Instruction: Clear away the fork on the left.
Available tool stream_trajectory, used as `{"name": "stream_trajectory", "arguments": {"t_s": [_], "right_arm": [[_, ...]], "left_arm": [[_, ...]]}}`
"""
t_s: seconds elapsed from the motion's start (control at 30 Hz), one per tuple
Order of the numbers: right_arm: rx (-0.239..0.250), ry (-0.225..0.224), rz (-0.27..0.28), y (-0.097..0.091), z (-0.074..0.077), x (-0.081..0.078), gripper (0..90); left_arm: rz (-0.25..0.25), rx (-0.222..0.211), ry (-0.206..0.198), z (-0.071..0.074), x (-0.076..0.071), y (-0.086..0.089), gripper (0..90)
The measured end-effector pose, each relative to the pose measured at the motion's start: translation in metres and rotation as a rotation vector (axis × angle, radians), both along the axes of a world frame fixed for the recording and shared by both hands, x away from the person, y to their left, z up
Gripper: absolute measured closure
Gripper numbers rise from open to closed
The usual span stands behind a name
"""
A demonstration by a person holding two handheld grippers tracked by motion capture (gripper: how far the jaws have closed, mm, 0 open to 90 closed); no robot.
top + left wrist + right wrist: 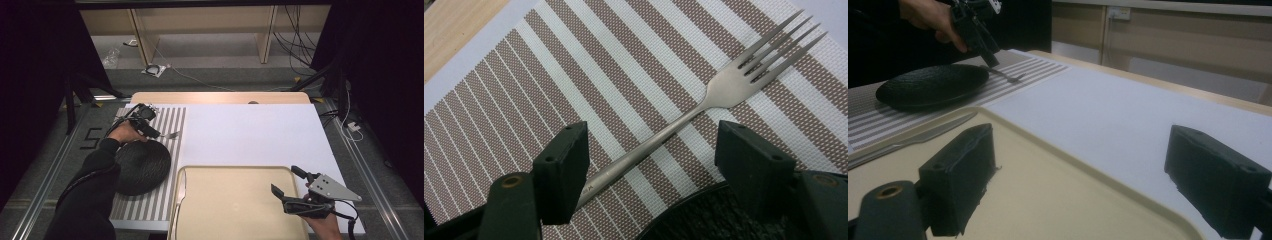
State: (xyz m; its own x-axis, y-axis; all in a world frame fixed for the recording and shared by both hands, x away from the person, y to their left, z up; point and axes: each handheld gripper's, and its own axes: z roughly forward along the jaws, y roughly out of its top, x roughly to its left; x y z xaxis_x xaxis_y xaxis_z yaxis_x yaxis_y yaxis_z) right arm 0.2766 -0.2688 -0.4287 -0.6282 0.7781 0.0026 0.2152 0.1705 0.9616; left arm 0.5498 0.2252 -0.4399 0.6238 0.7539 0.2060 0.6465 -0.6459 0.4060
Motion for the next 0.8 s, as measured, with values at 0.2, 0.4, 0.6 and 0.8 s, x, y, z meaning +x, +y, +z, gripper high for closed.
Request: {"name": "stream_trajectory", "arguments": {"t_s": [0.2, 0.4, 0.6, 0.8], "right_arm": [[0.002, 0.002, 0.005, 0.001, 0.0, 0.0, 13.6], [0.001, 0.0, 0.003, 0.0, 0.0, 0.0, 13.6], [0.004, 0.002, 0.006, 0.0, 0.0, 0.0, 13.6], [0.001, 0.001, 0.007, 0.0, 0.0, 0.0, 13.7]], "left_arm": [[-0.029, 0.029, 0.034, -0.006, 0.006, -0.004, 32.8], [-0.046, 0.044, 0.064, -0.011, 0.013, -0.005, 37.8], [-0.056, 0.058, 0.086, -0.014, 0.016, -0.004, 43.0], [-0.084, 0.094, 0.116, -0.016, 0.019, -0.005, 47.6]]}}
